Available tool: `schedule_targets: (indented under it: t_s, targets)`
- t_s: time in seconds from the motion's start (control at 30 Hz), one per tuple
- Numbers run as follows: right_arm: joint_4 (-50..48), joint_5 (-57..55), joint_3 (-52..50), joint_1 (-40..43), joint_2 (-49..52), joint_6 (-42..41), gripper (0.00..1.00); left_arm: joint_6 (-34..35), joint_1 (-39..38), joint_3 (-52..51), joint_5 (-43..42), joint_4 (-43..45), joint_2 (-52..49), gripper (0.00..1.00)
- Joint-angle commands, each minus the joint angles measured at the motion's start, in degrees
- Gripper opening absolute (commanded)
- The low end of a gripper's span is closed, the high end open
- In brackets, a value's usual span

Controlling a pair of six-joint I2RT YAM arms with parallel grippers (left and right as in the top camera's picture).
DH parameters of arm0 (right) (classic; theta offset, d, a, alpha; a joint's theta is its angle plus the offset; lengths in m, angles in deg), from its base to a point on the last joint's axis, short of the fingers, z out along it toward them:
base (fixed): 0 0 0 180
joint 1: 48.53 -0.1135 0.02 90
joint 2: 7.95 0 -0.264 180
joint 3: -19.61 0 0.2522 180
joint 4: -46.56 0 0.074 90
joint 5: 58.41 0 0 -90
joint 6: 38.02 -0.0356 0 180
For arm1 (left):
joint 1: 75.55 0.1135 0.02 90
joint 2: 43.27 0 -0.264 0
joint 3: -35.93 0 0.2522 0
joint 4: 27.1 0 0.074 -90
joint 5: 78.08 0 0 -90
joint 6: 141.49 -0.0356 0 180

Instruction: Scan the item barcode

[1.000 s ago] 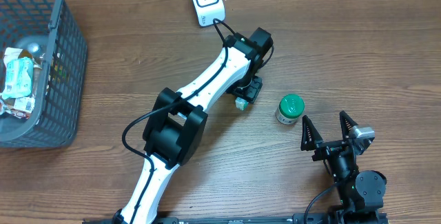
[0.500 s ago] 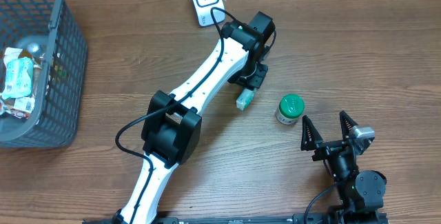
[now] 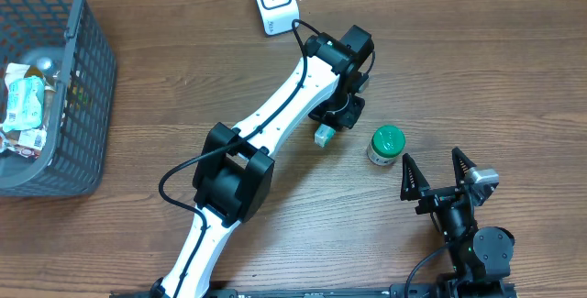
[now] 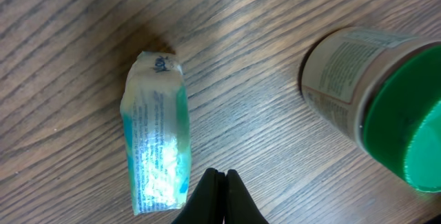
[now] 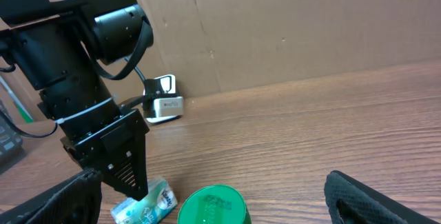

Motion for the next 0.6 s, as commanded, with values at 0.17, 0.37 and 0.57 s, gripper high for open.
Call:
schedule_targets:
  t_s: [0.17, 0.37, 0.57]
  targets:
    - [-0.24, -0.7, -0.59, 0.26, -0.46, -0.13, 1.0, 1.03, -0.33, -3.91, -0.04, 1.01, 0.24, 0.04]
    - [-0.22, -0.7, -0.59, 0.26, -0.46, -0.13, 1.0, 1.03, 0.46, -3.96, 0.22, 2.47, 0.24, 0.04]
    - [-0.22, -0.7, -0.59, 0.26, -0.46, -0.13, 1.0, 2.97, 1.49, -3.96, 6.29, 2.54, 0.24, 0.04]
